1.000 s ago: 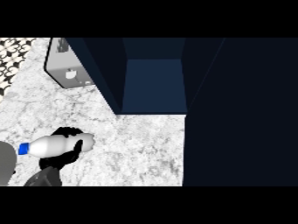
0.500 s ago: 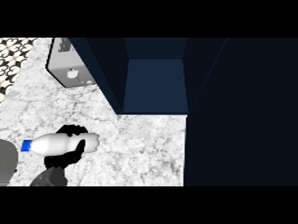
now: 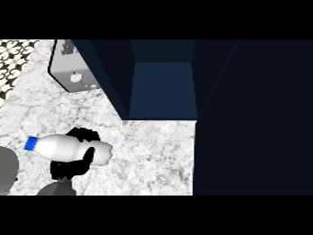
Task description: Pick up the bottled water, place it into the cabinet and close the cabinet
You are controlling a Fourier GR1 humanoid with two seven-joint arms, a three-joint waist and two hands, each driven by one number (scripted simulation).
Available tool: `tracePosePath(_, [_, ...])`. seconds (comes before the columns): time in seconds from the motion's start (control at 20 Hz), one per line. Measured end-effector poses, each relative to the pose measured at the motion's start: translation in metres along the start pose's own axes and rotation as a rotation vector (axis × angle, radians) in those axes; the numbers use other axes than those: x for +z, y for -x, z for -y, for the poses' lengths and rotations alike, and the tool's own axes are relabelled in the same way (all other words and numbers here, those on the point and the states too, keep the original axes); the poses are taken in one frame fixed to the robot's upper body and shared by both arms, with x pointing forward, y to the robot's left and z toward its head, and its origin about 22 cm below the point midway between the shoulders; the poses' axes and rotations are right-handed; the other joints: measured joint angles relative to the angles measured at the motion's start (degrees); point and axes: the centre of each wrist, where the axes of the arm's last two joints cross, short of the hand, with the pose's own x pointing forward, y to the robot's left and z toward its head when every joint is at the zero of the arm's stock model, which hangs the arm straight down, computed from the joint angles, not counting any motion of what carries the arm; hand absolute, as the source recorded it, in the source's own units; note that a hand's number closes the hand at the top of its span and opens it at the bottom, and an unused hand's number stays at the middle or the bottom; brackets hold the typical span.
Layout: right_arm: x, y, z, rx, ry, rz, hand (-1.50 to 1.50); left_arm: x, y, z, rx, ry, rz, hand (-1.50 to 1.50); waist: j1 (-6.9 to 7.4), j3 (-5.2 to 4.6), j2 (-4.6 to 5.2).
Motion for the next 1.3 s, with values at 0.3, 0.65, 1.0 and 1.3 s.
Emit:
tracePosePath(0.3, [-0.001,0.001,-0.002,-0.012,-0.006,-0.006,-1.5,-0.024,-0.021,0.055,-0.041,0.042,0.033,1.5,-0.24,-0.02,0.08])
tracePosePath(0.65, [-0.005,0.005,-0.005,-0.019,-0.012,-0.006,-1.5,-0.055,-0.032,0.122,-0.11,0.065,0.062,1.5,-0.65,-0.04,0.17])
tracePosePath(1.0, [-0.011,0.006,-0.005,-0.027,-0.015,-0.009,-1.5,-0.091,-0.041,0.176,-0.191,0.064,0.076,1.5,-0.92,-0.05,0.26])
tracePosePath(1.3, [-0.009,0.013,-0.001,-0.03,-0.023,-0.005,-1.5,-0.129,-0.047,0.206,-0.322,0.051,0.113,1.5,-1.26,-0.04,0.35])
